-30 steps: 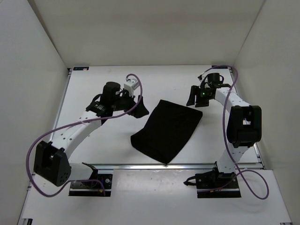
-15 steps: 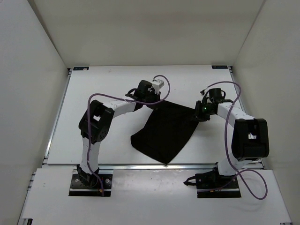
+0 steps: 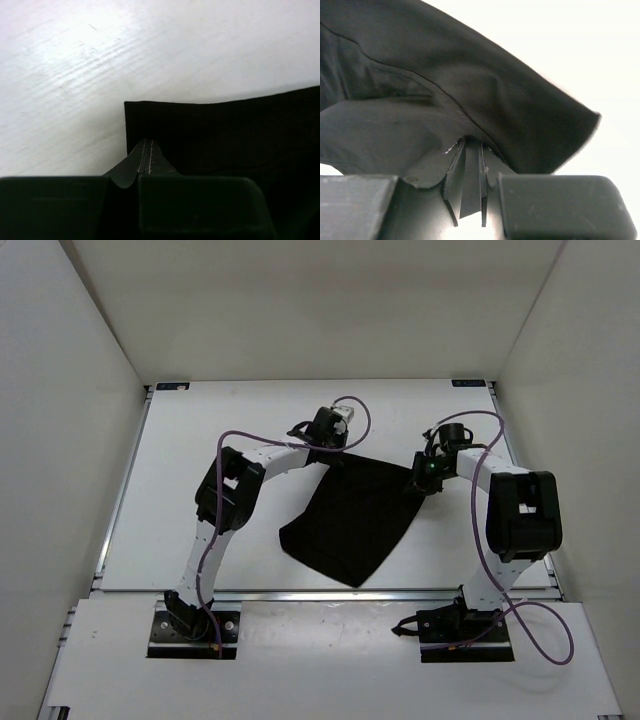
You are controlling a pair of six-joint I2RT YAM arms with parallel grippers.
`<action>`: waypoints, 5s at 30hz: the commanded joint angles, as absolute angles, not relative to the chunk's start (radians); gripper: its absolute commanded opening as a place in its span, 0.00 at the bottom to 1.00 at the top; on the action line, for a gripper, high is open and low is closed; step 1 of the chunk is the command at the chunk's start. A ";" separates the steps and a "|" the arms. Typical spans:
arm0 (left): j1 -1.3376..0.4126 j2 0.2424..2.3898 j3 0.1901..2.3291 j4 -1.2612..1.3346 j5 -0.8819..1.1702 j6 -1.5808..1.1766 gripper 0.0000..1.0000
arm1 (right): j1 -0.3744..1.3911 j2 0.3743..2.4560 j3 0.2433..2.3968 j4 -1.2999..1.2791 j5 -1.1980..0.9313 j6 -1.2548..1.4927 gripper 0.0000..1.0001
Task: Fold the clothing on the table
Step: Flatten the skirt out, then fold the skirt
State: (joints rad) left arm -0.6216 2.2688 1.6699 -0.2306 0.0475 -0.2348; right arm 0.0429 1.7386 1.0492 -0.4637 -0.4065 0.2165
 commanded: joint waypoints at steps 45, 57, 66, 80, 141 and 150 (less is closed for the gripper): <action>-0.350 2.217 1.780 -0.494 -0.002 -0.396 0.73 | 0.087 2.376 2.055 -0.600 -0.538 0.149 0.68; -0.394 2.330 1.884 -0.523 0.152 -0.377 0.72 | 0.127 2.381 2.102 -0.641 -0.512 0.161 0.70; -0.417 2.209 1.856 -0.508 0.126 -0.370 0.74 | 0.104 2.348 2.034 -0.649 -0.477 0.143 0.70; -0.322 2.189 1.756 -0.426 0.090 -0.391 0.74 | 0.098 2.396 2.062 -0.644 -0.514 0.156 0.56; -0.468 0.974 0.822 -0.268 -0.031 -0.319 0.00 | 0.176 1.318 1.031 -0.388 -0.617 0.106 0.00; -0.354 1.339 1.222 -0.138 -0.006 -0.169 0.00 | 0.120 1.576 1.562 -0.379 -0.609 0.098 0.00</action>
State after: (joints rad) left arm -0.3893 1.2293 1.0508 -0.2214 0.0208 -0.2535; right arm 0.1619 1.5223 1.3705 -0.4438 -0.6529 0.1261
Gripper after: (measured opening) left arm 0.023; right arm 0.010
